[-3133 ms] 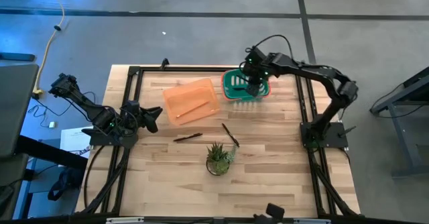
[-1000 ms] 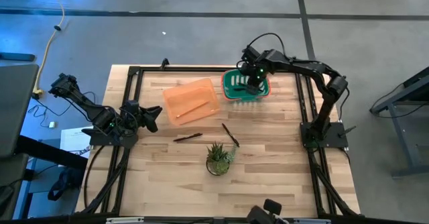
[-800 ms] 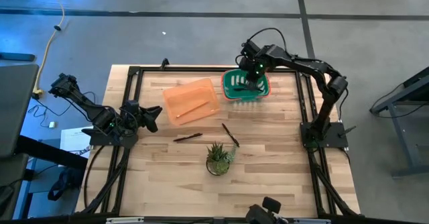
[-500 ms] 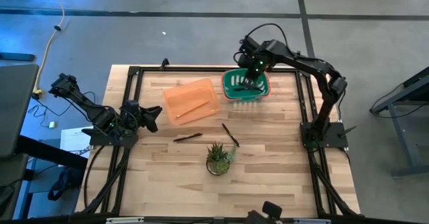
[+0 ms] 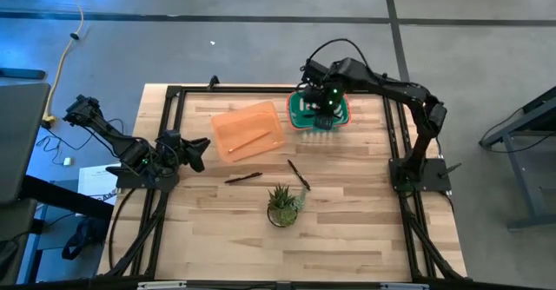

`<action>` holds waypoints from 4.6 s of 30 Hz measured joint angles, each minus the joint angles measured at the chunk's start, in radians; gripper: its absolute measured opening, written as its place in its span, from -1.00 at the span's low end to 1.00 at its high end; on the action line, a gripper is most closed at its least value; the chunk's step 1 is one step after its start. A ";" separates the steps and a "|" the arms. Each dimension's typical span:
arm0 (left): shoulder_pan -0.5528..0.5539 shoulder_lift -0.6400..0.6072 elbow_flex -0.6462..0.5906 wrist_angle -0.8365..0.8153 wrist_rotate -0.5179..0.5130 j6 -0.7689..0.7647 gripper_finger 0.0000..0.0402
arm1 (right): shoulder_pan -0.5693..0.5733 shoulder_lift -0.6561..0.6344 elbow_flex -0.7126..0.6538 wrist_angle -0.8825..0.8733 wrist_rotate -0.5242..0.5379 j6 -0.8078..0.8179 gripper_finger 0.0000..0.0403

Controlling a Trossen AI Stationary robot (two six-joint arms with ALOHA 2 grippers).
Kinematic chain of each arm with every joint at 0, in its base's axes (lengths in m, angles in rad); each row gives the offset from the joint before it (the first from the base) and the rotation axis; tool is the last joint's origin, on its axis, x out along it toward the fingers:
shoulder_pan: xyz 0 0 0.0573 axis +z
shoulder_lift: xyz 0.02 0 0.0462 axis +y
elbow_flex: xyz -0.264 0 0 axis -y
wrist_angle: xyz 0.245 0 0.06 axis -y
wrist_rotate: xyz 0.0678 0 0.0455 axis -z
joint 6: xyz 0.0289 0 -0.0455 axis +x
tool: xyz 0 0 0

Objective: Sort pens & pencils
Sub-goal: Put the black pen into the green basket

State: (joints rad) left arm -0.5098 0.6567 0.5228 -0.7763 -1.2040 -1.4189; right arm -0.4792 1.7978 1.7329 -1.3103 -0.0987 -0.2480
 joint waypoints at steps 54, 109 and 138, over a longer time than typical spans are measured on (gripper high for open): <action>0.000 0.000 0.000 -0.013 0.146 0.027 -0.62 | 0.543 0.000 -0.184 0.147 0.146 1.465 -0.62; 0.000 0.000 0.000 -0.063 0.148 0.021 -0.62 | 0.443 0.089 -0.407 0.644 0.057 1.412 -0.32; 0.000 0.000 0.000 -0.064 0.149 0.022 -0.62 | 0.455 0.156 -0.407 0.642 0.076 1.399 -0.32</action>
State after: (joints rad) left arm -0.5098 0.6563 0.5228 -0.8398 -1.0546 -1.3966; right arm -0.0238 1.9536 1.3259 -0.6684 -0.0227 1.1511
